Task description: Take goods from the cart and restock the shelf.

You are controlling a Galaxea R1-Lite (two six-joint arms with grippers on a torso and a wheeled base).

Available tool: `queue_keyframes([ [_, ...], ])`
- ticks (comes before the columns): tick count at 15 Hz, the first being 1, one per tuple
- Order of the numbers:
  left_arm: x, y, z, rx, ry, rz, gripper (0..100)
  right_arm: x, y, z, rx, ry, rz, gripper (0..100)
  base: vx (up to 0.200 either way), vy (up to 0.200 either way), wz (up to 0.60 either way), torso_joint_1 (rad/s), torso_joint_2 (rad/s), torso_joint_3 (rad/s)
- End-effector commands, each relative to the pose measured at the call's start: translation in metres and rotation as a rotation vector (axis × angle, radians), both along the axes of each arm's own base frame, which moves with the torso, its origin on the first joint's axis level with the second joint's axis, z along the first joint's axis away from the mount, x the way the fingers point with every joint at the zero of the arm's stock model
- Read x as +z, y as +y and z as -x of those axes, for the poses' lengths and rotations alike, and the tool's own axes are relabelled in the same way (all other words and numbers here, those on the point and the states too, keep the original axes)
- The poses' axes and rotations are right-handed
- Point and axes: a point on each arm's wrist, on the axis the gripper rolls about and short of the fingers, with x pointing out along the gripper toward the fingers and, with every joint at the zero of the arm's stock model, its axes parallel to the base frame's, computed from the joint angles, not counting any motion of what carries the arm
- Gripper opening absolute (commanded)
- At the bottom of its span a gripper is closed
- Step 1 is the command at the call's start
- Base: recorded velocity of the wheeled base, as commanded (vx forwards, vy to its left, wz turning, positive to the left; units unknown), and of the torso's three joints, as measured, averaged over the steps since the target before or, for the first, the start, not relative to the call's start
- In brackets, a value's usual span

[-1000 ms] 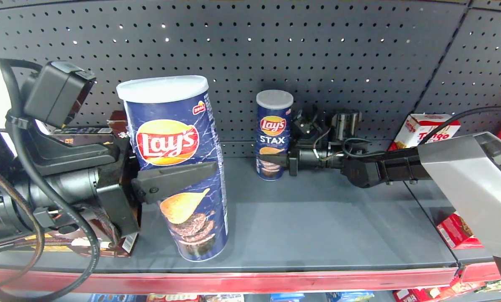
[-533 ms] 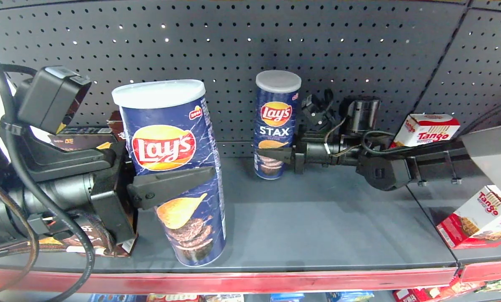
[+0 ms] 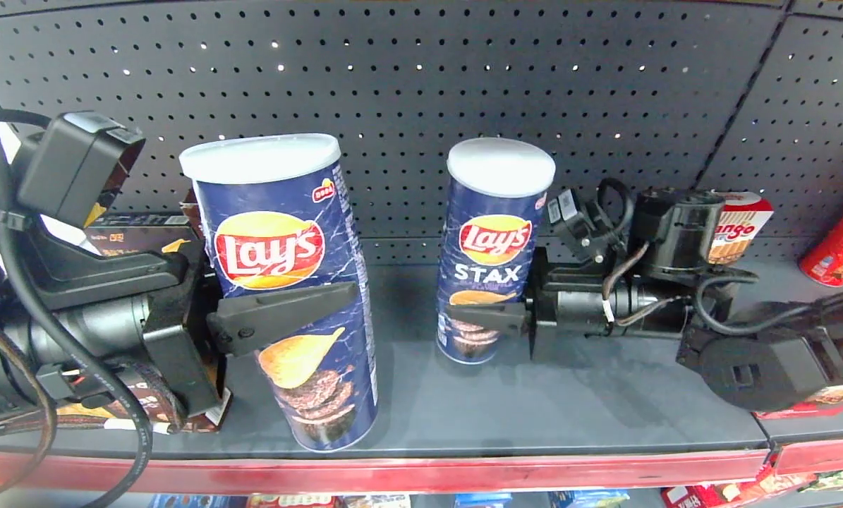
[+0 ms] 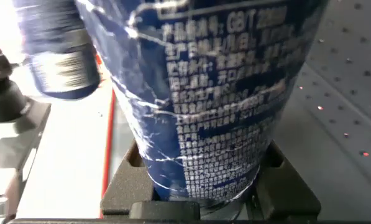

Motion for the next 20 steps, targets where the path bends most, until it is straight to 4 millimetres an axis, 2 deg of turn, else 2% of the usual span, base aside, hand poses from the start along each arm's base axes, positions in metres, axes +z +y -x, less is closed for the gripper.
queue_keyframes([
  [1,0.000,0.000,0.000,0.001,0.001,0.000,0,-0.016,-0.010,0.026,-0.005,0.019,0.014,0,0.000,0.000,0.00,0.000,0.00,0.000],
  [4,0.000,0.000,0.000,0.002,0.001,0.001,0,-0.036,-0.015,0.035,-0.004,0.051,0.035,0,0.000,0.000,0.00,0.000,0.00,0.000],
  [7,0.000,0.000,0.000,0.004,0.003,0.000,0,-0.050,-0.017,0.036,-0.008,0.078,0.056,0,0.000,0.000,0.00,0.000,0.00,0.000],
  [17,-0.001,0.000,-0.001,0.002,0.020,0.008,0,-0.080,-0.009,0.023,-0.013,0.117,0.084,0,0.000,0.000,0.00,0.000,0.00,0.000],
  [18,-0.001,0.000,-0.001,0.002,0.019,0.007,0,-0.080,-0.010,0.023,-0.016,0.116,0.085,100,0.000,0.000,0.00,0.000,0.00,0.000],
  [20,-0.002,0.000,-0.001,0.001,0.022,0.006,0,-0.077,-0.012,0.024,-0.019,0.106,0.078,100,0.000,0.000,0.00,0.000,0.00,0.000],
])
